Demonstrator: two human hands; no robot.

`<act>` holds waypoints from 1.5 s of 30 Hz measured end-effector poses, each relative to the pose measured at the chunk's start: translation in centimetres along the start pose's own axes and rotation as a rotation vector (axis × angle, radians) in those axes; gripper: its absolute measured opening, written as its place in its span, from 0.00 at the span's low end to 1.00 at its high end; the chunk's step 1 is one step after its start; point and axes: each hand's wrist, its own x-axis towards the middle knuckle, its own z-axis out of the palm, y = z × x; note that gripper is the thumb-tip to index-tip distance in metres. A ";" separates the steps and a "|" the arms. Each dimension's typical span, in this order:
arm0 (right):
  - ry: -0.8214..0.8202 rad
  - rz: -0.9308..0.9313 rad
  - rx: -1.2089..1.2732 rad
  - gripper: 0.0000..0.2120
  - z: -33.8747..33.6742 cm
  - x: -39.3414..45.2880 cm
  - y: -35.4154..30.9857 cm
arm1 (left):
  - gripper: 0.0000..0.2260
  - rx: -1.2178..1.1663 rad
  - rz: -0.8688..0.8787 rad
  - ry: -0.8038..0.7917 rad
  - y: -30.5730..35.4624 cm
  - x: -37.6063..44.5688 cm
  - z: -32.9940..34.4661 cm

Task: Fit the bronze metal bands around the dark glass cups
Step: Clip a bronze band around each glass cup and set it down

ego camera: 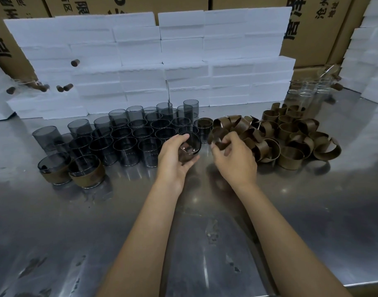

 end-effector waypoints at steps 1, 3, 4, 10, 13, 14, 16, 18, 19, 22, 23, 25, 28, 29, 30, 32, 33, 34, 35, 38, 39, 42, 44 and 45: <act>0.051 -0.044 0.081 0.12 0.0 -0.1 -0.3 | 0.18 0.030 0.023 0.004 -0.1 0.0 0.1; 0.115 -0.136 0.185 0.14 -0.2 -0.3 -1.1 | 0.15 0.073 0.062 0.015 -0.1 -0.2 0.1; 0.110 -0.161 0.204 0.15 -0.2 -0.5 -1.4 | 0.13 0.089 0.074 0.016 -0.1 -0.2 0.1; -0.042 -0.007 0.444 0.25 0.0 -1.0 -2.4 | 0.10 0.232 0.158 -0.016 -0.2 -0.4 0.5; -0.126 0.121 0.679 0.26 -0.4 -0.9 -2.8 | 0.11 0.307 0.198 -0.003 -0.1 -0.4 0.7; -0.143 0.141 0.721 0.25 -0.7 -0.8 -3.0 | 0.10 0.331 0.214 -0.014 -0.1 -0.4 0.7; -0.167 0.149 0.760 0.25 -1.1 -0.7 -3.2 | 0.07 0.407 0.268 -0.047 -0.1 -0.6 0.8; -0.180 0.146 0.774 0.26 -1.5 -0.7 -3.3 | 0.08 0.461 0.307 -0.084 -0.2 -0.8 0.7; -0.188 0.159 0.797 0.26 -1.7 -0.6 -3.3 | 0.10 0.472 0.306 -0.102 -0.3 -0.8 0.7; -0.249 0.228 0.886 0.27 -2.2 -0.3 -3.2 | 0.19 0.557 0.325 -0.147 -0.3 -0.7 0.5; -0.273 0.248 0.891 0.29 -2.3 -0.2 -3.1 | 0.21 0.596 0.342 -0.156 -0.3 -0.6 0.4; -0.305 0.294 0.881 0.32 -2.3 0.2 -2.9 | 0.23 0.663 0.358 -0.175 -0.3 -0.5 0.3; -0.309 0.343 0.845 0.32 -2.2 0.4 -2.6 | 0.24 0.761 0.382 -0.210 -0.4 -0.3 -0.1; -0.312 0.343 0.839 0.32 -2.2 0.4 -2.6 | 0.23 0.769 0.393 -0.217 -0.4 -0.2 -0.2; -0.316 0.326 0.836 0.31 -2.2 0.4 -2.5 | 0.22 0.764 0.398 -0.215 -0.5 -0.1 -0.3; -0.284 0.247 0.851 0.28 -2.3 0.3 -2.5 | 0.19 0.710 0.377 -0.194 -0.5 0.0 -0.3; -0.227 0.207 0.870 0.27 -2.4 0.3 -2.4 | 0.18 0.660 0.349 -0.174 -0.6 0.0 -0.3; -0.142 0.184 0.888 0.25 -2.5 0.4 -2.3 | 0.17 0.602 0.310 -0.150 -0.6 0.1 -0.3; -0.047 0.176 0.896 0.22 -2.6 0.5 -2.2 | 0.17 0.541 0.266 -0.133 -0.5 0.0 -0.2; 0.037 0.193 0.831 0.12 -2.4 0.6 -2.2 | 0.21 0.425 0.170 -0.144 -0.3 -0.3 0.2; -0.046 0.222 0.798 0.12 -2.1 0.3 -2.4 | 0.22 0.407 0.143 -0.172 -0.3 -0.5 0.4; -0.374 0.354 0.842 0.24 -1.2 -0.2 -2.8 | 0.21 0.338 0.071 -0.287 -0.5 -1.0 0.9; -0.471 0.375 0.910 0.27 -1.3 -0.3 -2.7 | 0.17 0.339 0.054 -0.299 -0.4 -1.2 0.9; -0.478 0.370 0.897 0.29 -1.3 -0.2 -2.6 | 0.15 0.355 0.053 -0.298 -0.4 -1.2 0.8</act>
